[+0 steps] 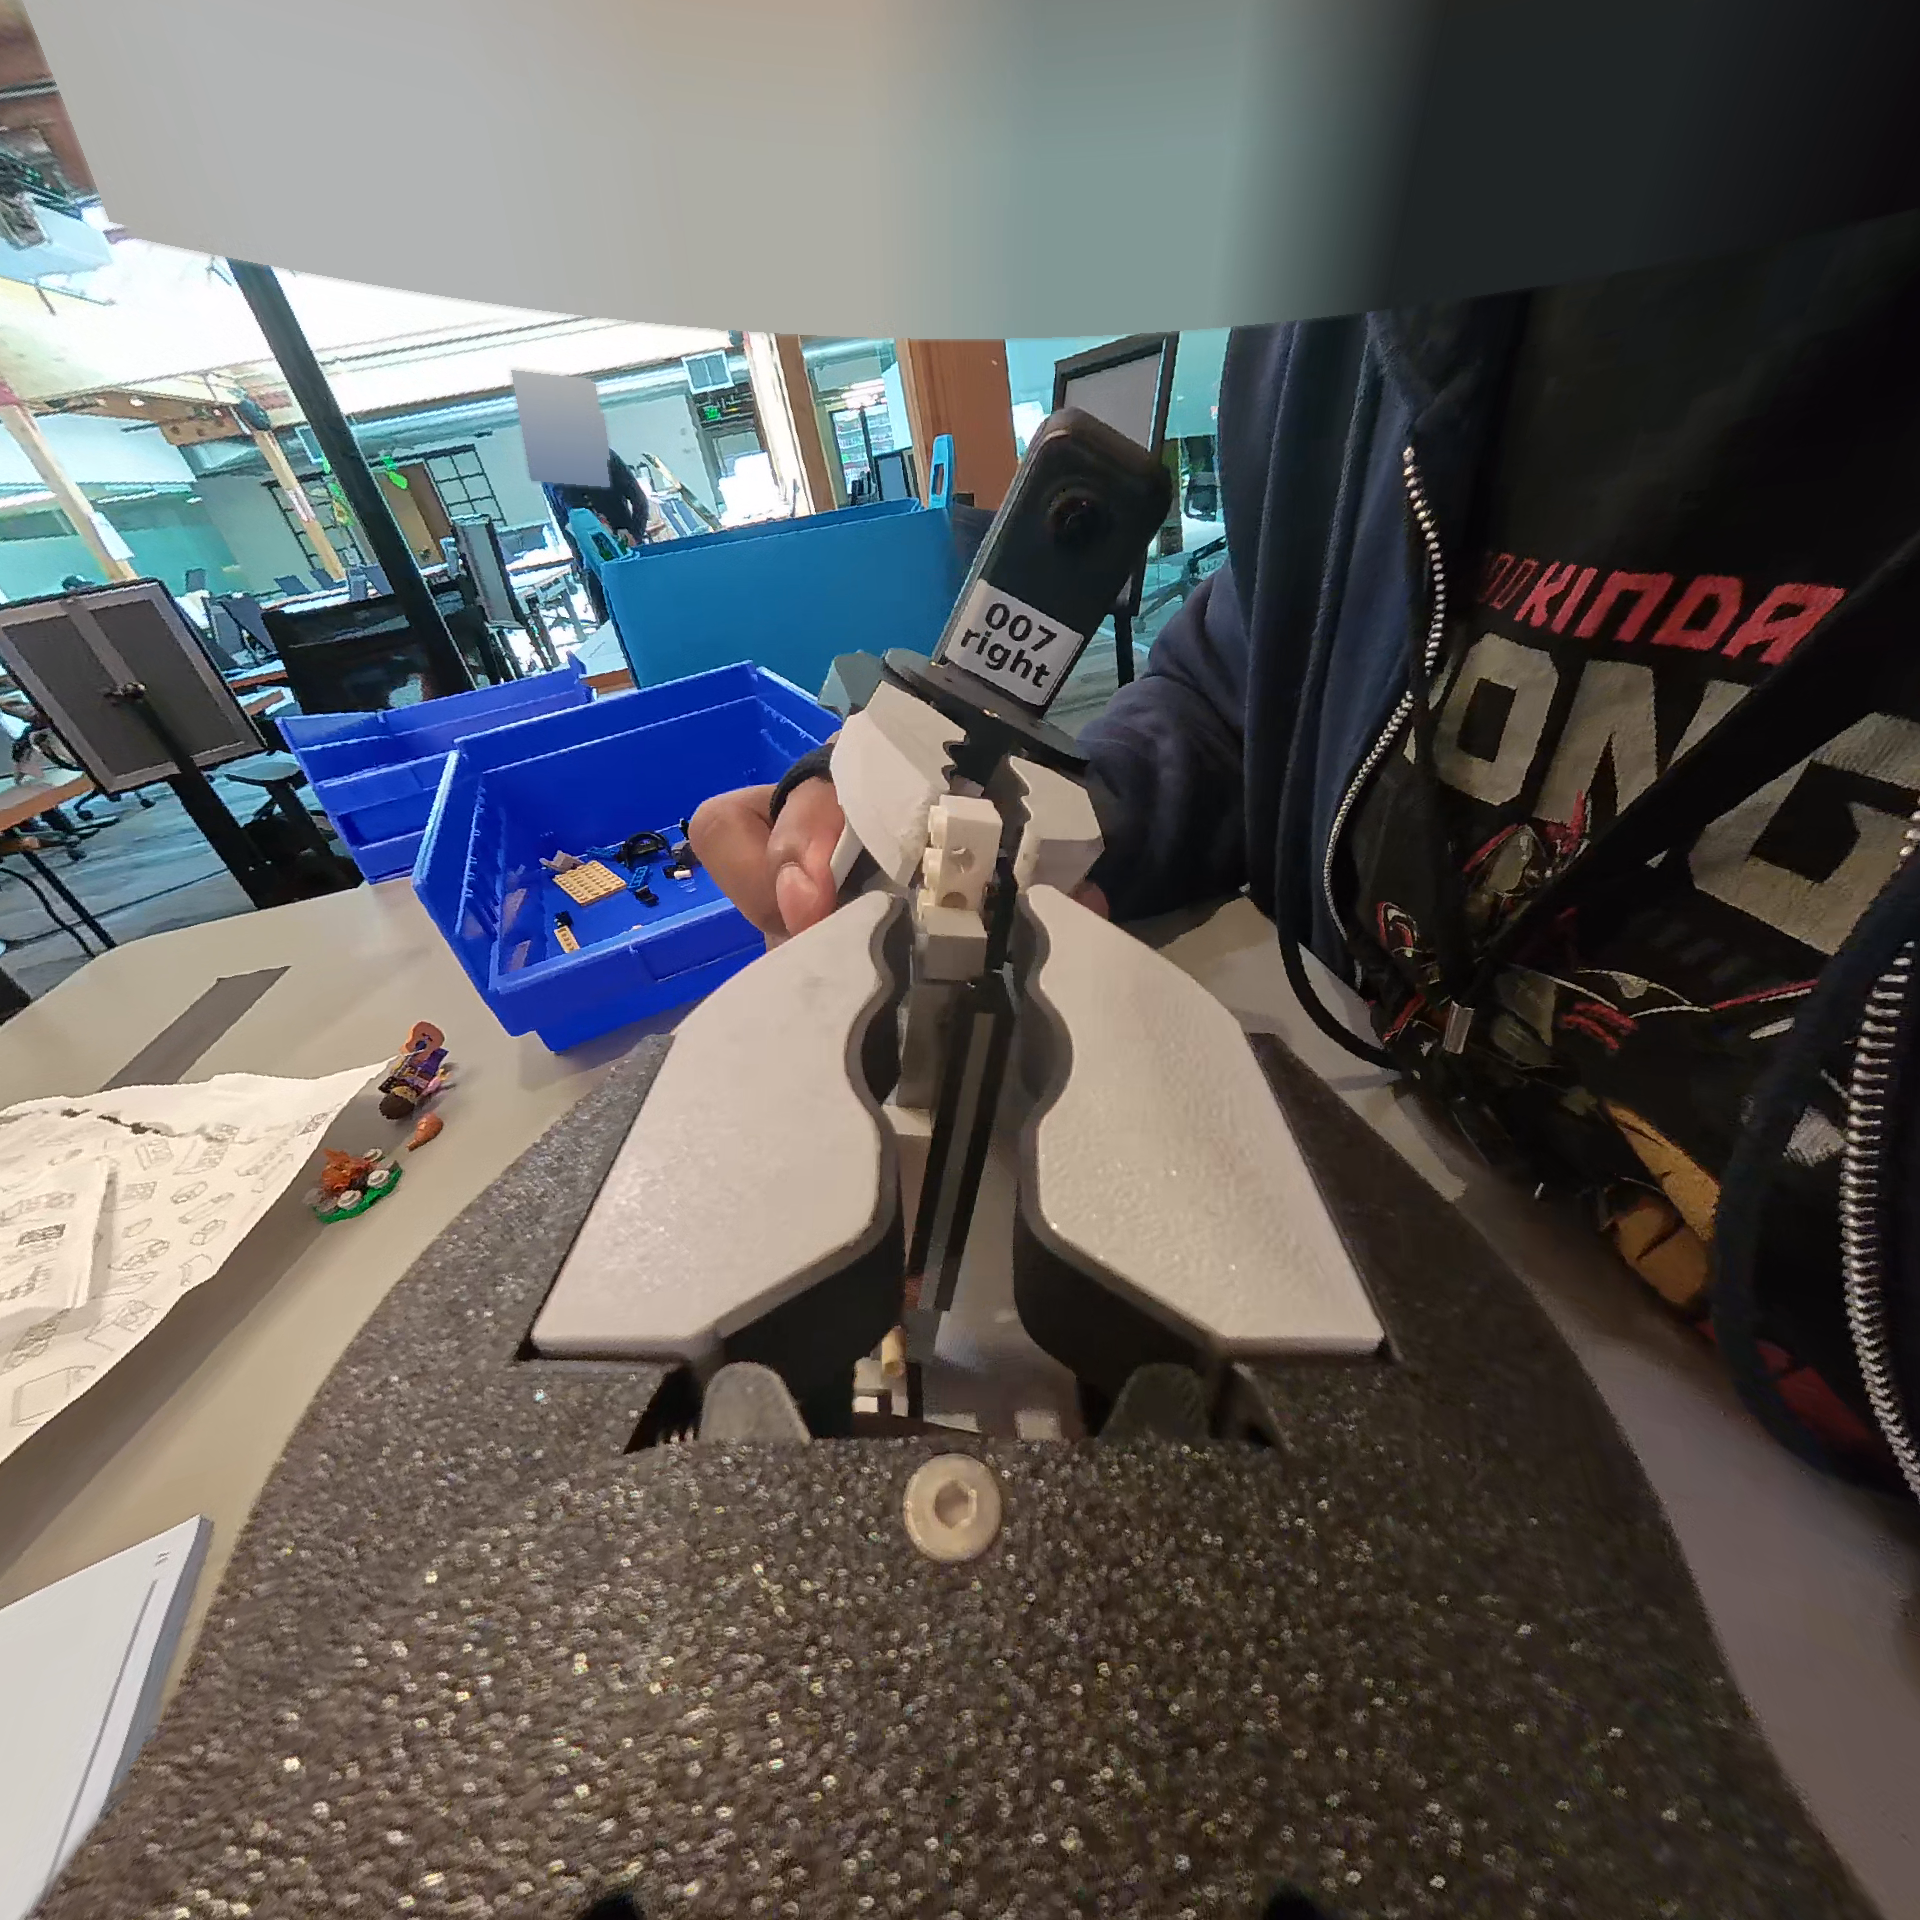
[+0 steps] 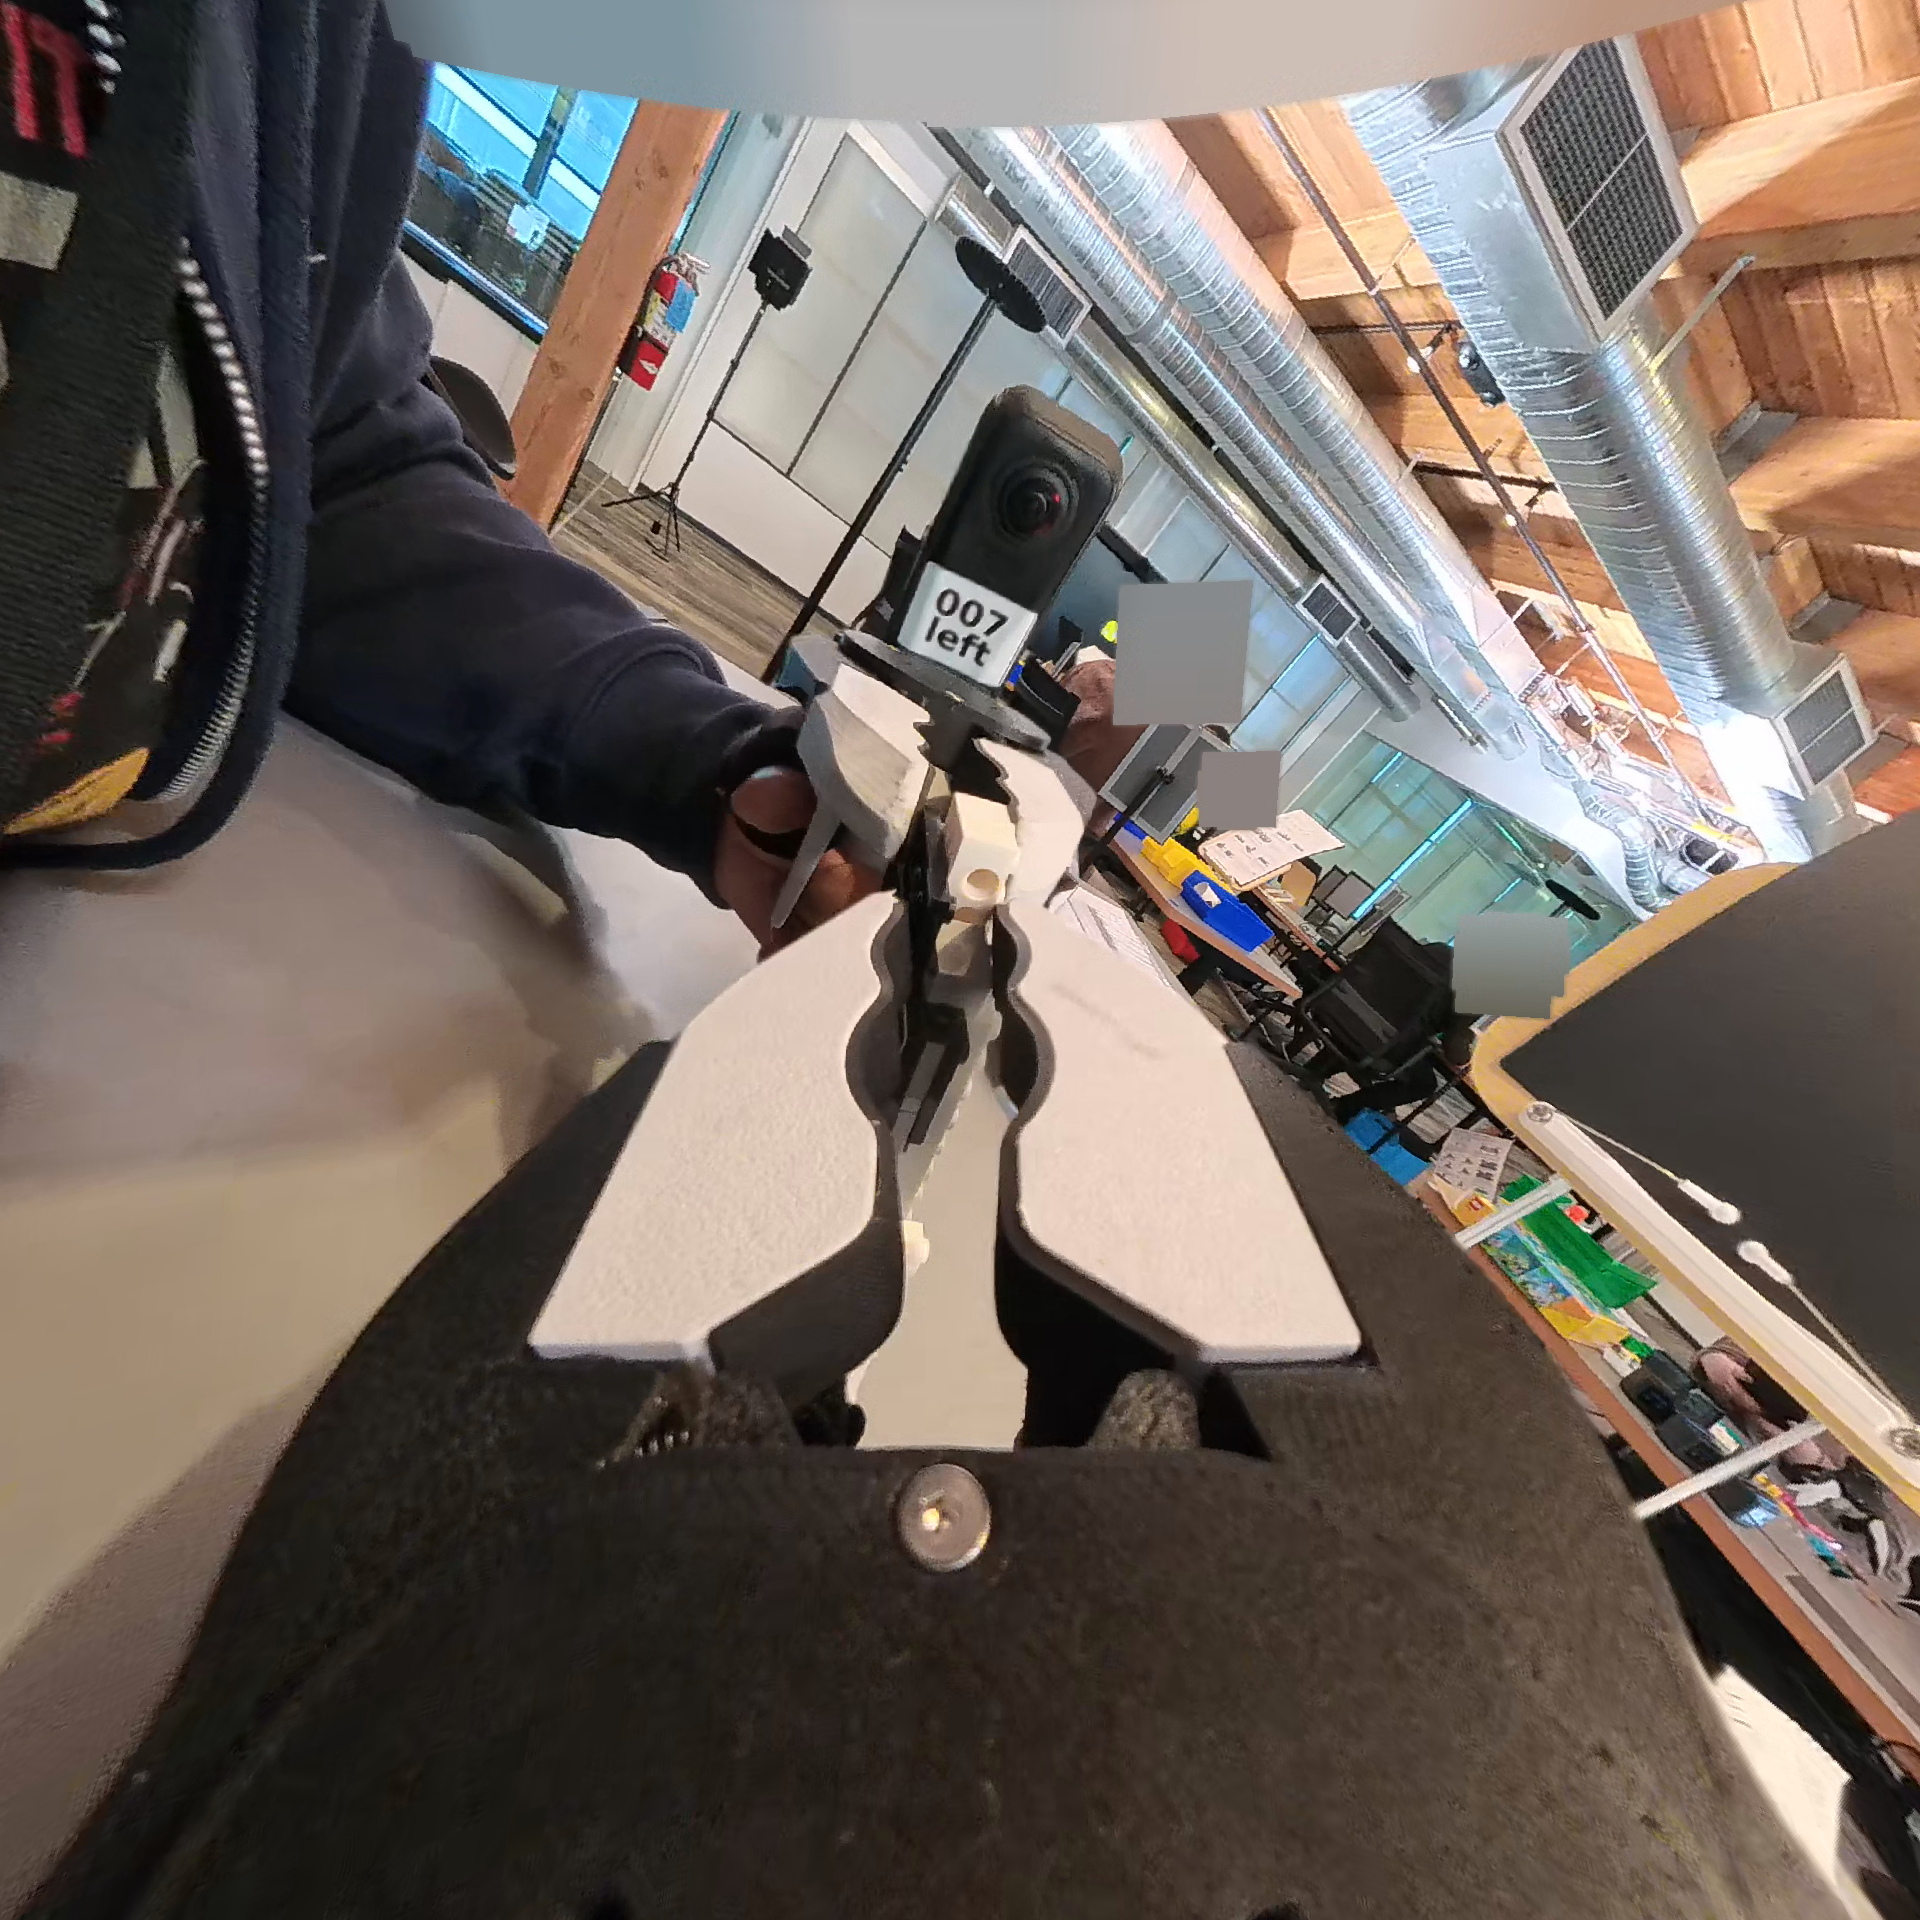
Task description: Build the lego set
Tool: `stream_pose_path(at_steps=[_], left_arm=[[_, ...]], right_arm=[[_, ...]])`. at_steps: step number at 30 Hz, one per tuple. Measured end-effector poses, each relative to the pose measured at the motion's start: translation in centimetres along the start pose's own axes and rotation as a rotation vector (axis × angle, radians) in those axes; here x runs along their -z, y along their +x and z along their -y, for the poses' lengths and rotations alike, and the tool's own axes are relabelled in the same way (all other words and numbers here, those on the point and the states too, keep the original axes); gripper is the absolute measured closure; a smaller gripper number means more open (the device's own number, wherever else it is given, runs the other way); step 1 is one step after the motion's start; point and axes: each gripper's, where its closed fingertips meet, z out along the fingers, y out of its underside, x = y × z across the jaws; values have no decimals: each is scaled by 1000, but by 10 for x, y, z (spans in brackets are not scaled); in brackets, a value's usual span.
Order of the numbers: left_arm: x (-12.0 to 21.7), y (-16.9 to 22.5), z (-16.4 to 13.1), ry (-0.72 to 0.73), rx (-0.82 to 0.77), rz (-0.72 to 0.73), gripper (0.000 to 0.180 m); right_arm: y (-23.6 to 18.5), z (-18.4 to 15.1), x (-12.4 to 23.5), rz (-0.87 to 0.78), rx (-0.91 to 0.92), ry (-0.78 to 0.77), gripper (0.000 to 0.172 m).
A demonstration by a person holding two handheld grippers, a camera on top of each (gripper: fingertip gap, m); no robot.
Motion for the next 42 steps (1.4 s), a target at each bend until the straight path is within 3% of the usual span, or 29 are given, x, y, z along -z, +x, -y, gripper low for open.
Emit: stream_pose_path(at_steps=[13, 20, 30, 42], left_arm=[[2, -1, 3, -18, -44, 46, 151], [5, 0, 4, -93, -201, 94, 148], [8, 6, 5, -233, -386, 146, 159], [6, 10, -2, -264, -378, 114, 164]], right_arm=[[0, 4, 0, -11, 61, -8, 157], [-3, 5, -1, -6, 100, -21, 157], [-2, 6, -1, -17, 128, -29, 157], [-4, 4, -2, -14, 152, -40, 157]])
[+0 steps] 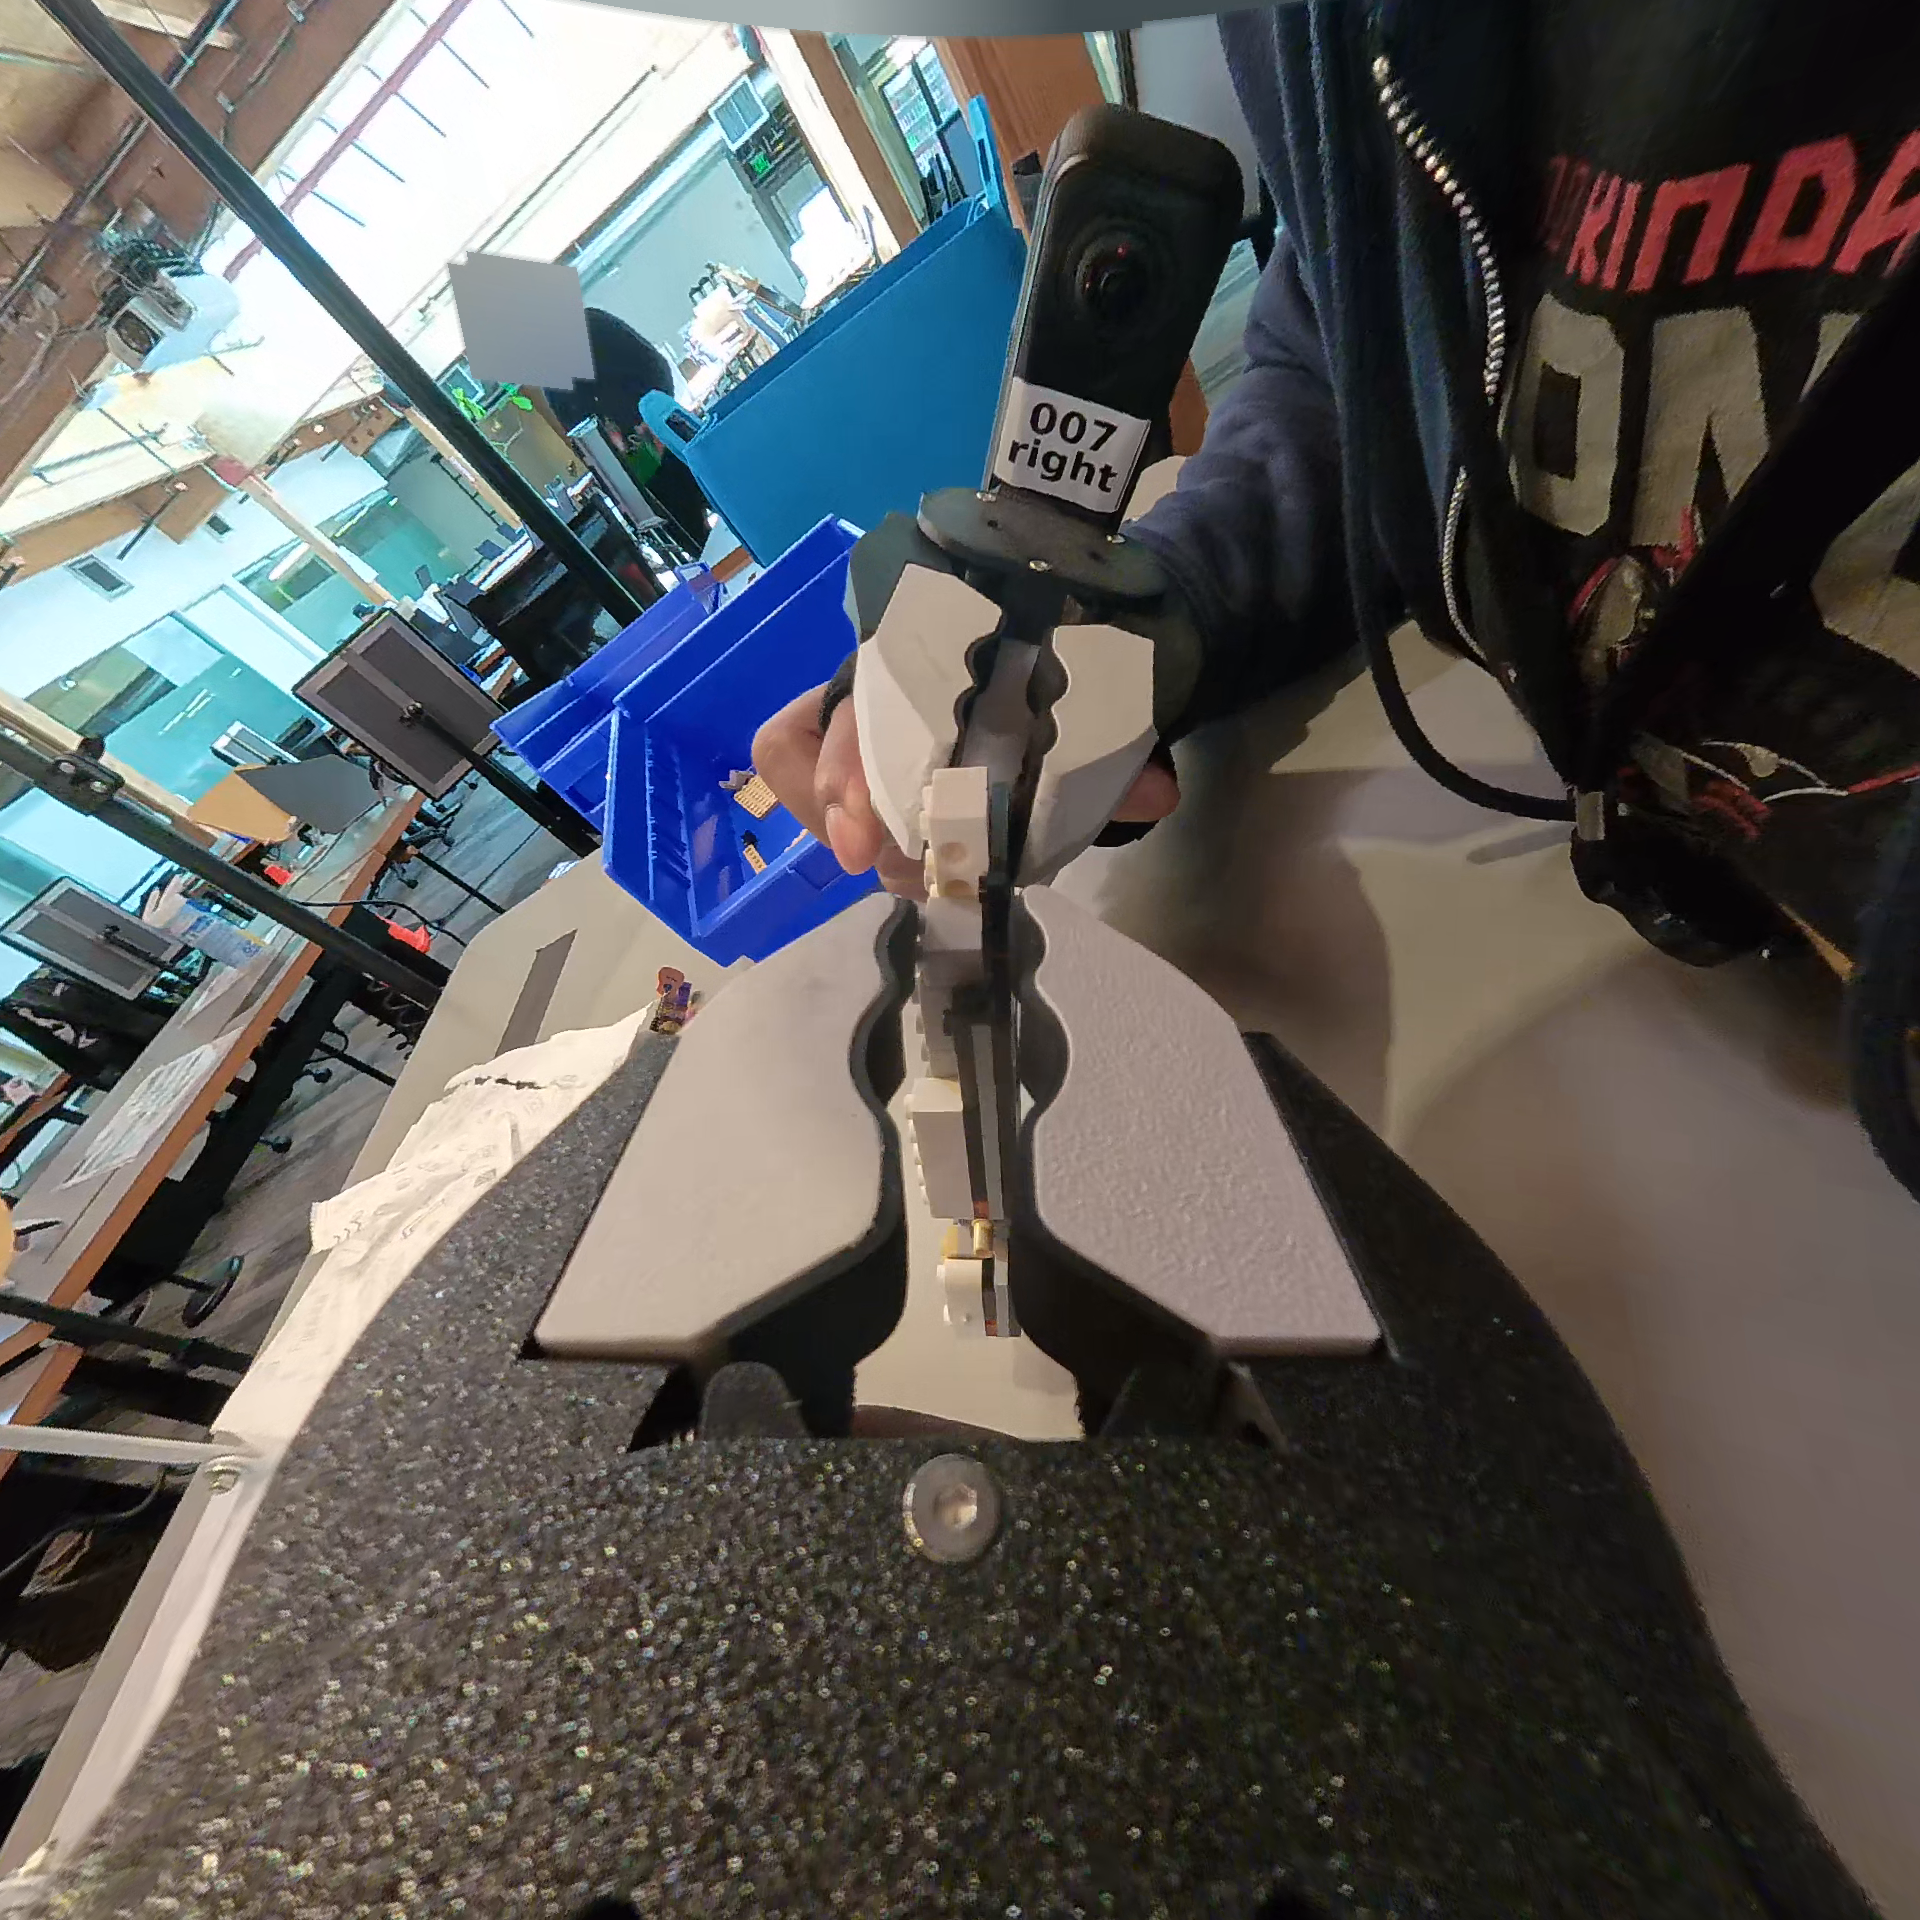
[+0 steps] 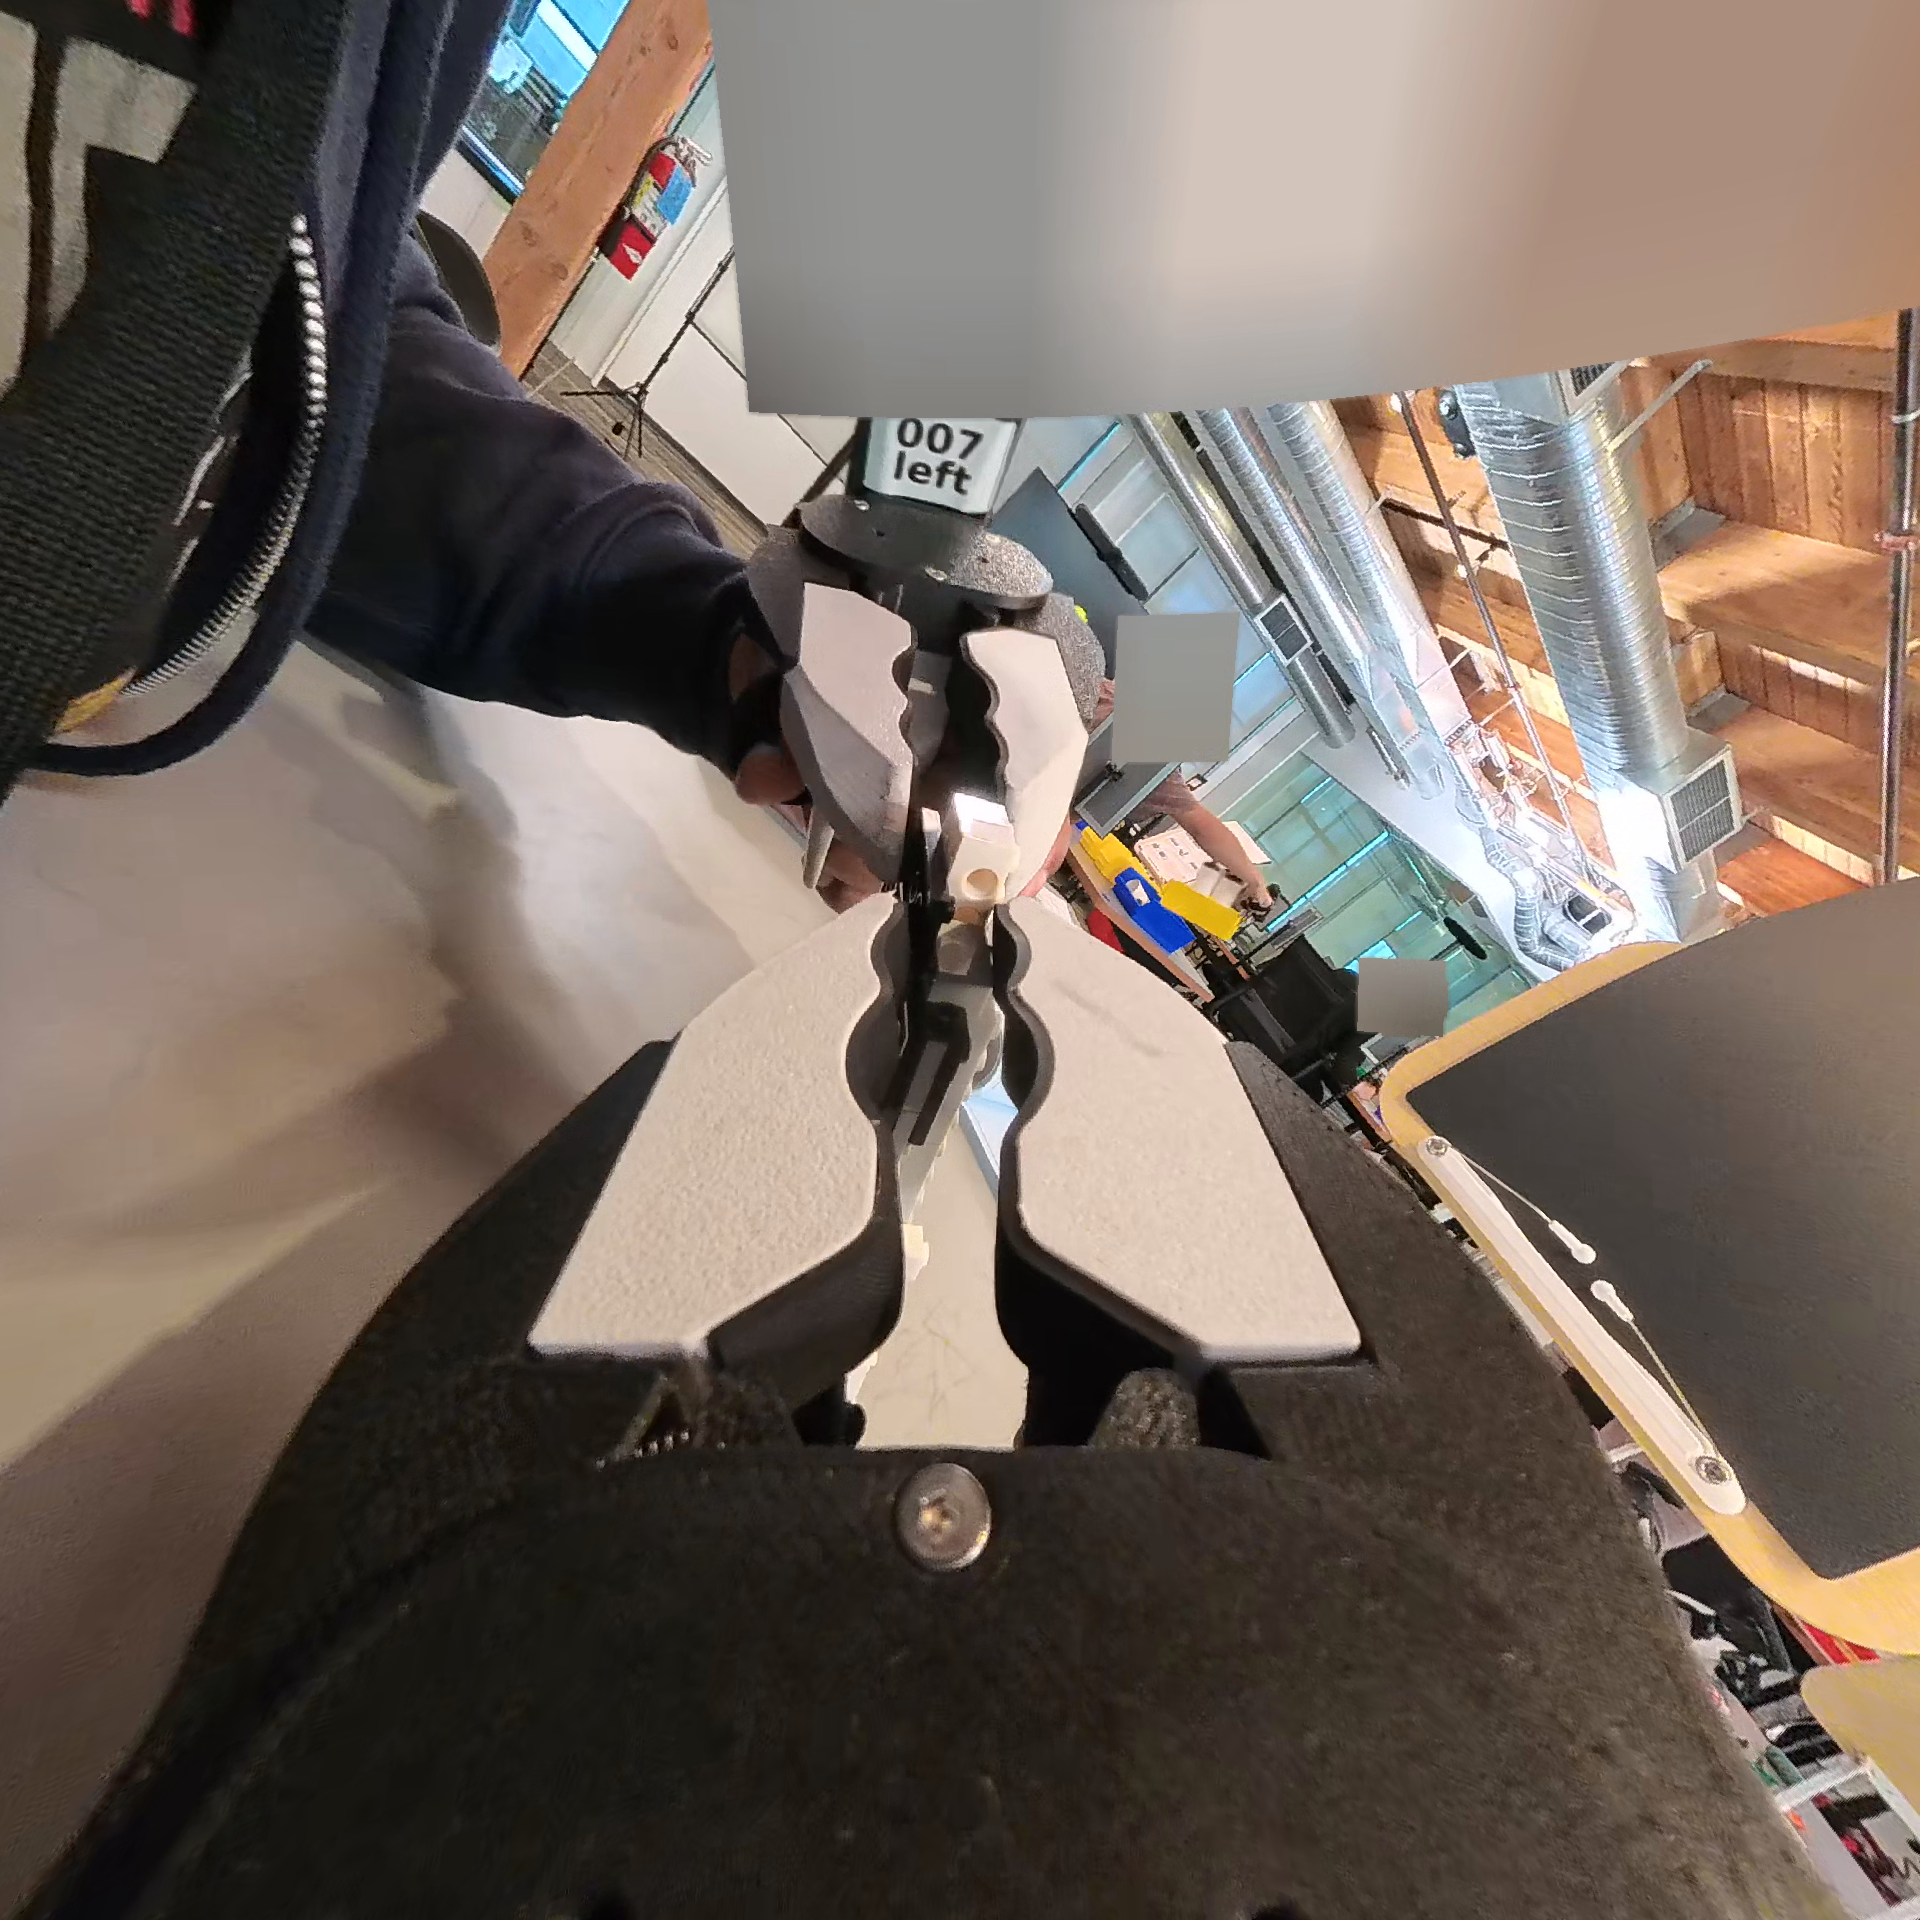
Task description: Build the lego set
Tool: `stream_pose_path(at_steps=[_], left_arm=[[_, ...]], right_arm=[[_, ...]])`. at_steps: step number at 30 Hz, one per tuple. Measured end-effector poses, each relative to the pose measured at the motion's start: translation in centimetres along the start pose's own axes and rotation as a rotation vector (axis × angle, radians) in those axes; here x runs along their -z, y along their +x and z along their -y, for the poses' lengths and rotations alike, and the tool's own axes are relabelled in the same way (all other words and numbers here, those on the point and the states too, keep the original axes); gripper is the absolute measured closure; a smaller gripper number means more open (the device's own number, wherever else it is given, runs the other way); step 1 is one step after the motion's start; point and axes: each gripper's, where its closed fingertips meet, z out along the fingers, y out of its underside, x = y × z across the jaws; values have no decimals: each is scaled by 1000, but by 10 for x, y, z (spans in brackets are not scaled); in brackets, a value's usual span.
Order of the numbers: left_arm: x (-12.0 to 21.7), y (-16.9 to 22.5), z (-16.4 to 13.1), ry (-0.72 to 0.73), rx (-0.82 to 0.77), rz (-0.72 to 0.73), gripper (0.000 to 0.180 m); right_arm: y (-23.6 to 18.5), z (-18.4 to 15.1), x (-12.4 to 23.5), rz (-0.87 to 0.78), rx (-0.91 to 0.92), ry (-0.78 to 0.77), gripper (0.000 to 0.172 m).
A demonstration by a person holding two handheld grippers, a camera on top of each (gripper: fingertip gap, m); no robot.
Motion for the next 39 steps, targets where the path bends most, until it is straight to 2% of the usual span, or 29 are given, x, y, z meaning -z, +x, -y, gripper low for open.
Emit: stream_pose_path(at_steps=[12, 39], left_arm=[[0, 4, 1, 43, 94, -63, 164], [0, 7, 2, 95, 126, -108, 165]], right_arm=[[-3, 1, 0, 11, -1, 11, 157], [-8, 2, 0, 29, -15, 24, 157]])
